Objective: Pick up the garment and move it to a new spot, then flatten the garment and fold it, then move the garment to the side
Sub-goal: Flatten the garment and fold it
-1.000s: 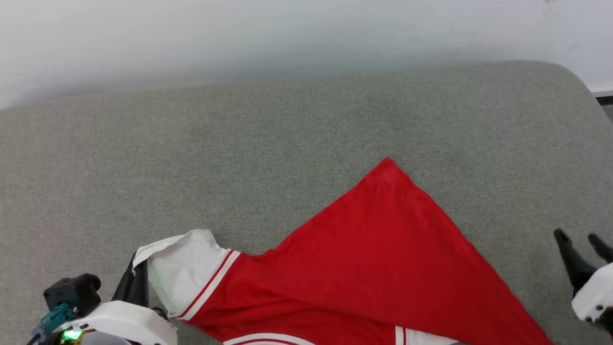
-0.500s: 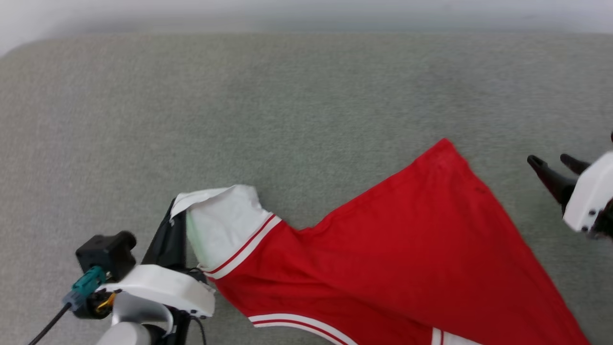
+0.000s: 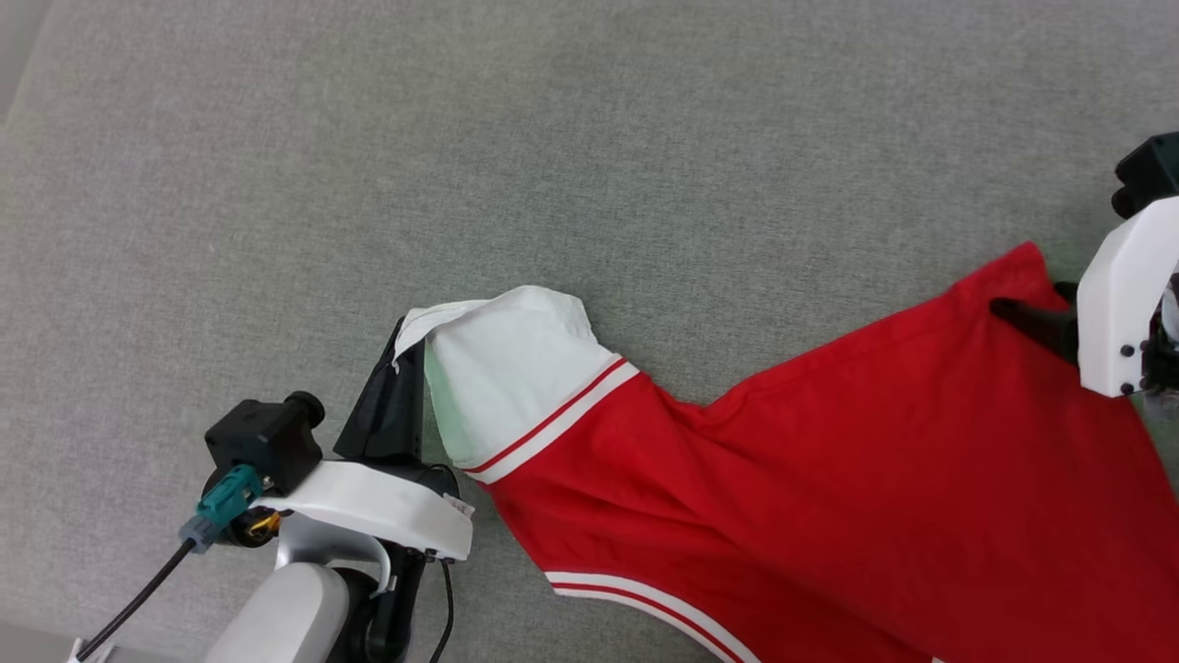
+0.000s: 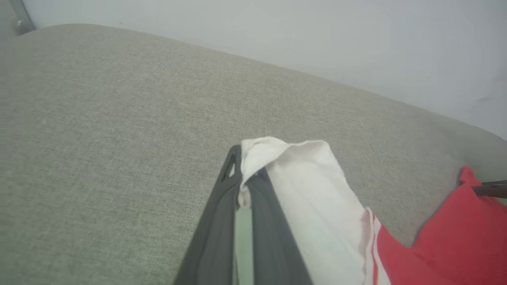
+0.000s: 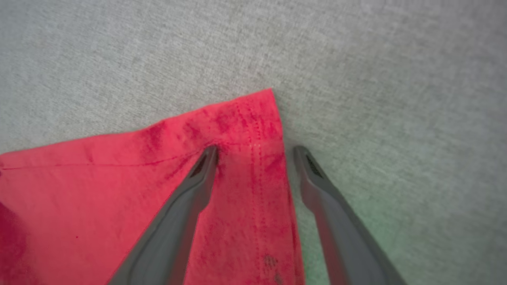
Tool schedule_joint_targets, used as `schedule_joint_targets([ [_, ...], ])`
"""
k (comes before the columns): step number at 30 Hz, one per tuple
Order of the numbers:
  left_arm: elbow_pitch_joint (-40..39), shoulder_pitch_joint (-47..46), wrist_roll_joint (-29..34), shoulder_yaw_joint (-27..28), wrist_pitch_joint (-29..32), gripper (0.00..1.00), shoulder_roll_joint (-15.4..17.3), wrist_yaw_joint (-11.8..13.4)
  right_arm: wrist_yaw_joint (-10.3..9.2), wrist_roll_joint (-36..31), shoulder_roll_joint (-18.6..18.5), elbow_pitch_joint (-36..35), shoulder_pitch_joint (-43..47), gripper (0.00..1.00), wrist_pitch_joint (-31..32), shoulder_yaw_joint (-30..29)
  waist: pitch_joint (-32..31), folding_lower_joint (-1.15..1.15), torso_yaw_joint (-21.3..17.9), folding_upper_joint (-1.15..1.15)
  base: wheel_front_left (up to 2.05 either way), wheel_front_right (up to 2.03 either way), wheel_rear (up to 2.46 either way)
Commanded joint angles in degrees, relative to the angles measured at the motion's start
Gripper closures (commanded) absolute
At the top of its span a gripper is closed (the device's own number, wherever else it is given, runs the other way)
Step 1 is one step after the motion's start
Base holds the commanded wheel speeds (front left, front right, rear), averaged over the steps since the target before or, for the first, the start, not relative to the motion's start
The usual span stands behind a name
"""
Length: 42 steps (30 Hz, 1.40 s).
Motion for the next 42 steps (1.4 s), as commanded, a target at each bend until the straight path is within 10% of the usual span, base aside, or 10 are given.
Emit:
schedule_joint_targets([
  [1, 0.71, -0.88, -0.20, 0.08, -0.62, 1.00, -0.31, -0.30, -0.03, 0.62, 1.00, 2.74, 1.60, 0.08, 1.97, 2.30, 1.24, -0.01, 1.11, 0.00, 0.00, 0.00, 0.00],
  [3, 1.29, -0.88, -0.40, 0.12, -0.92, 1.00, -0.45, -0.45, -0.03, 0.65, 1.18, 3.79, 1.98, 1.00, 2.70, 3.49, 1.24, -0.01, 1.08, 0.00, 0.00, 0.00, 0.00],
  [19, 3.81, -5.38, -1.28, 5.27, 1.96, 1.00, 6.79, -1.04, -0.02, -3.01, 1.86, 3.79, -4.45, 1.00, -14.44, 5.74, -9.26, -0.01, -4.97, 0.00, 0.00, 0.00, 0.00],
  [31, 20.09, -30.28, -4.67, 9.34, 6.66, 1.00, 7.07, -4.91, -0.04, -7.66, 8.57, 13.47, -17.69, 1.00, -27.90, 3.34, -13.13, -0.01, -10.98, 0.00, 0.00, 0.00, 0.00],
  [42, 32.07, -59.56, 0.11, 7.41, 8.04, 1.00, 7.94, -8.59, -0.04, -10.33, 8.11, 17.20, -36.52, 1.00, -37.40, -1.11, -4.49, -0.01, -13.32, 0.00, 0.00, 0.00, 0.00],
])
